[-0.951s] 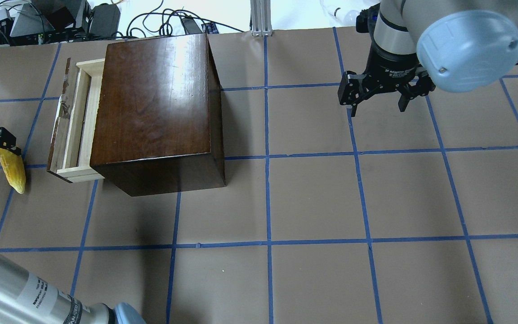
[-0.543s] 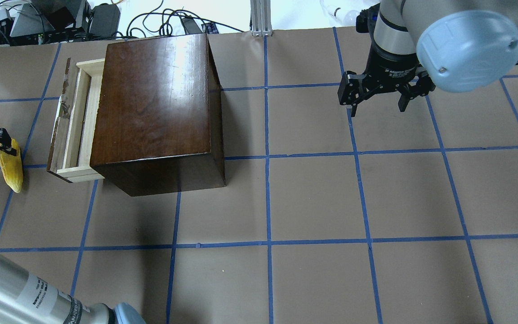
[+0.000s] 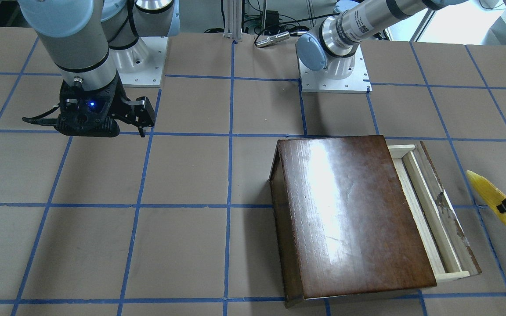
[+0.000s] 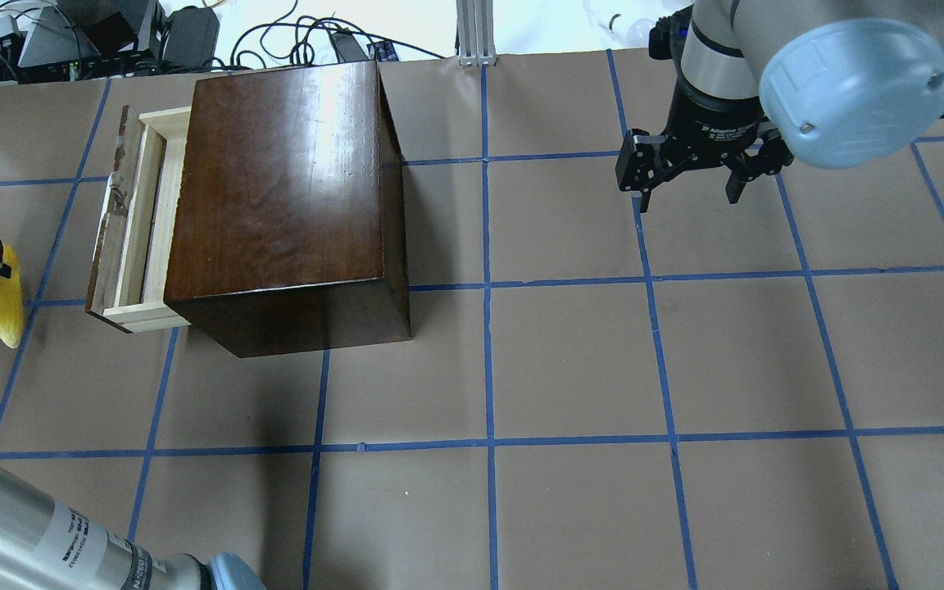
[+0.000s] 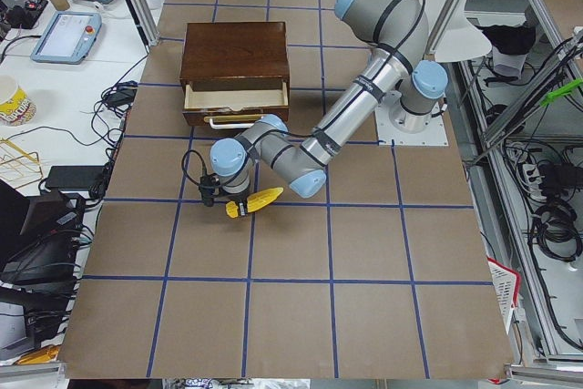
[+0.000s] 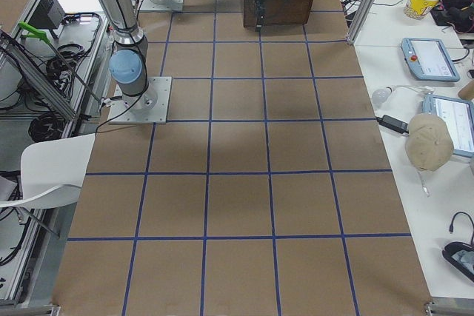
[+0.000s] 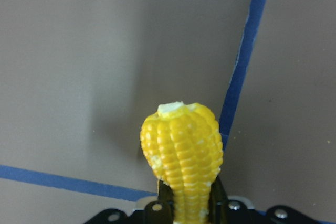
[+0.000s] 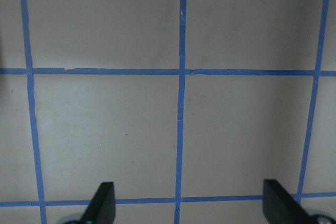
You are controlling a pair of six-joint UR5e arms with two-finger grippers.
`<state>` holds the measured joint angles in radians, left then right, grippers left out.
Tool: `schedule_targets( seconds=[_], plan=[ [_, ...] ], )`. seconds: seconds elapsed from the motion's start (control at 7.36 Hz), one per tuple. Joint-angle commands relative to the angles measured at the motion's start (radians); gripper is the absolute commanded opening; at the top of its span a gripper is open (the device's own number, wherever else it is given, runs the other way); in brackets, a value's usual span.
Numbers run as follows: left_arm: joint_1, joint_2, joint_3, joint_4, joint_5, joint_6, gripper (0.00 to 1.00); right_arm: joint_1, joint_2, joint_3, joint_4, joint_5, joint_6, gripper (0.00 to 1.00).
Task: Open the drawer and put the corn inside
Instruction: 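Lift the corn and carry it over the open drawer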
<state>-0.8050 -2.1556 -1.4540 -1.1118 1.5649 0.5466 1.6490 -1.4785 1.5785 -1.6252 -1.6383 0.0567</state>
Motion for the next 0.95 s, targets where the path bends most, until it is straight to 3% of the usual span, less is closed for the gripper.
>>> schedule_targets(
  seconds=[0.0,0.41,0.81],
  plan=[
    [-0.032,0.072,0.074,-0.151,0.001,0.015,0.00,0.000,0.000,0.000,0.001,0.000,0.000,1.00],
    [-0.181,0.186,0.161,-0.333,0.029,0.026,0.00,0.000,0.001,0.000,0.001,0.002,0.000,1.00],
    [-0.343,0.244,0.156,-0.359,0.055,0.026,0.00,0.000,0.001,0.000,0.001,0.003,0.000,1.00]
  ],
)
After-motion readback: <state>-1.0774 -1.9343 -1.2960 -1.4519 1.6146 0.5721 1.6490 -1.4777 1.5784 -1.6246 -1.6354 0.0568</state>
